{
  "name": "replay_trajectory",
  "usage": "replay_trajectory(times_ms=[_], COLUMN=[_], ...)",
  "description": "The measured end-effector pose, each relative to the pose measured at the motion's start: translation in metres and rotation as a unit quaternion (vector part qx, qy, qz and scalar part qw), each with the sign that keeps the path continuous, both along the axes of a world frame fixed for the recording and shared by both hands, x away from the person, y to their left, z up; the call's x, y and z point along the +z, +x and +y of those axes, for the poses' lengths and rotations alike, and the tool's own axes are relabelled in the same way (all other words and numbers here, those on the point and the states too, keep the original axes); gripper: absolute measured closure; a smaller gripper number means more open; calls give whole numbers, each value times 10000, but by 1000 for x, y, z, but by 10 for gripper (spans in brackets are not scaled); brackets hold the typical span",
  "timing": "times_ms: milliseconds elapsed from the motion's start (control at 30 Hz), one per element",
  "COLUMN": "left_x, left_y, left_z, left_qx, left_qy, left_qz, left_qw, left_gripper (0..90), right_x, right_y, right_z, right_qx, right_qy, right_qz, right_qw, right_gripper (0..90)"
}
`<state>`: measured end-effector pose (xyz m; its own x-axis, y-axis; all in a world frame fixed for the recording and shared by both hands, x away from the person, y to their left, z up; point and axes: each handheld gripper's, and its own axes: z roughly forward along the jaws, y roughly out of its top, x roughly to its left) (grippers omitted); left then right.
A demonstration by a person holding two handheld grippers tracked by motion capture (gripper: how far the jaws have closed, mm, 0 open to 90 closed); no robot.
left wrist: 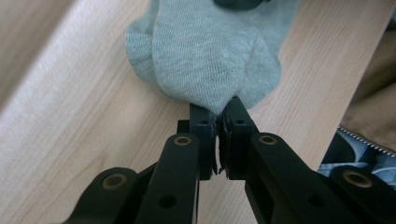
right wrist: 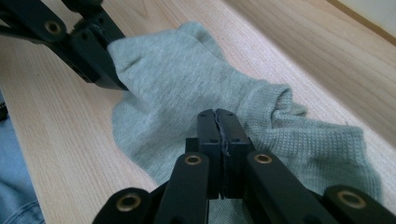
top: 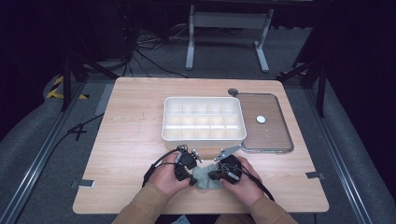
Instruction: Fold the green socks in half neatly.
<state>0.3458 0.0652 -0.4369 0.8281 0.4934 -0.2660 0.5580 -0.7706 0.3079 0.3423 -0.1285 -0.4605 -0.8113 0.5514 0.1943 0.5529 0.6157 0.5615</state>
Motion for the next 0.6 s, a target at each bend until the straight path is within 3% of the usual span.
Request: replay_trajectory(times_ms=[33,133,267,467,600], left_x=[0,12,19,17,16], left_y=[0,-4,-8,-11,-10], left_z=[0,-3,-14,-22,-25], left_qx=[0,-93,-319,-380,-492], left_qy=[0,-152,-415,-460,-360], left_qz=[0,-386,-843,-886,-884], left_qw=[10000,9991,9951,9943,9942], left_gripper=[853,853,852,851,851], right_x=[0,0,-1,-2,-3], right_y=[0,-1,-3,-5,-6], right_z=[0,0,2,3,2], right_qx=[0,-47,-56,-76,-115], right_qy=[0,-18,81,145,212], right_qz=[0,3,18,5,57], right_qw=[10000,10000,10000,9999,9997], right_gripper=[900,900,900,900,897])
